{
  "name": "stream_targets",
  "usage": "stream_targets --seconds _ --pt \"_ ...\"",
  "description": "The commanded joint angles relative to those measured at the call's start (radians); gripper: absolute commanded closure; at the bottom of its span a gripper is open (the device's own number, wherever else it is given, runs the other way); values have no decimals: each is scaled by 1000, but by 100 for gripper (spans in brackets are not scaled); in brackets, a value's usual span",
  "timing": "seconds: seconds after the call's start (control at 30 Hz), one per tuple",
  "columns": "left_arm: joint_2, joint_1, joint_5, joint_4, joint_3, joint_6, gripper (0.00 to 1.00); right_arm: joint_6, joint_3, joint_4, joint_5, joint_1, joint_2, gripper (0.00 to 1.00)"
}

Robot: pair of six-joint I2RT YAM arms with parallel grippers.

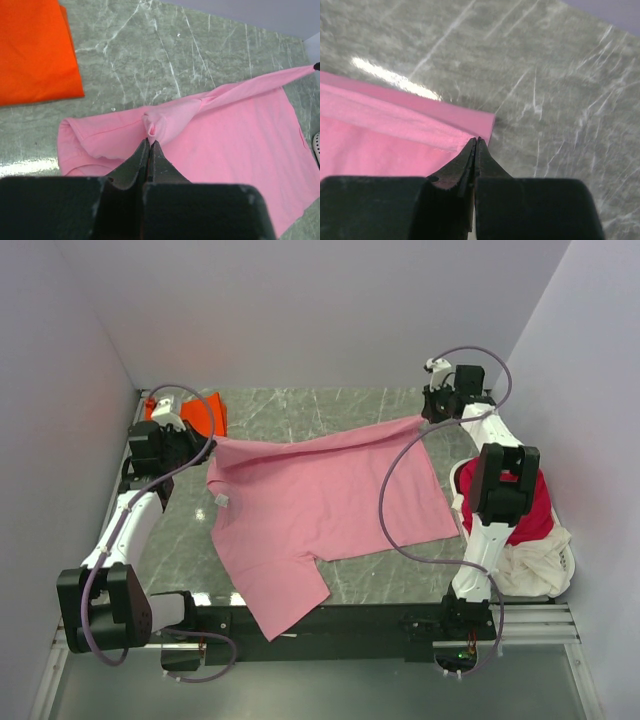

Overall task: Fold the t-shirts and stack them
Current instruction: Fold the tshirt

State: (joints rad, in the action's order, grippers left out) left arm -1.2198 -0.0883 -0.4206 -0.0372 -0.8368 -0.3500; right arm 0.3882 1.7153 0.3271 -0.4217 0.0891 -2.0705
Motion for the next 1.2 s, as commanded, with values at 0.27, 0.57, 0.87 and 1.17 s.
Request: stream_targets --seconds 0.27,0.57,0.87,1.17 --pt "69 10 -50 131 70 -21 99 144 -284 6 95 49 219 32" --pt "59 27 -90 197 87 -24 99 80 -364 -23 -5 67 329 20" --pt "46 42 -127 380 84 -33 69 66 -385 -13 -46 67 346 20" --pt "93 128 14 399 -16 -84 20 139 -347 134 -187 37 398 19"
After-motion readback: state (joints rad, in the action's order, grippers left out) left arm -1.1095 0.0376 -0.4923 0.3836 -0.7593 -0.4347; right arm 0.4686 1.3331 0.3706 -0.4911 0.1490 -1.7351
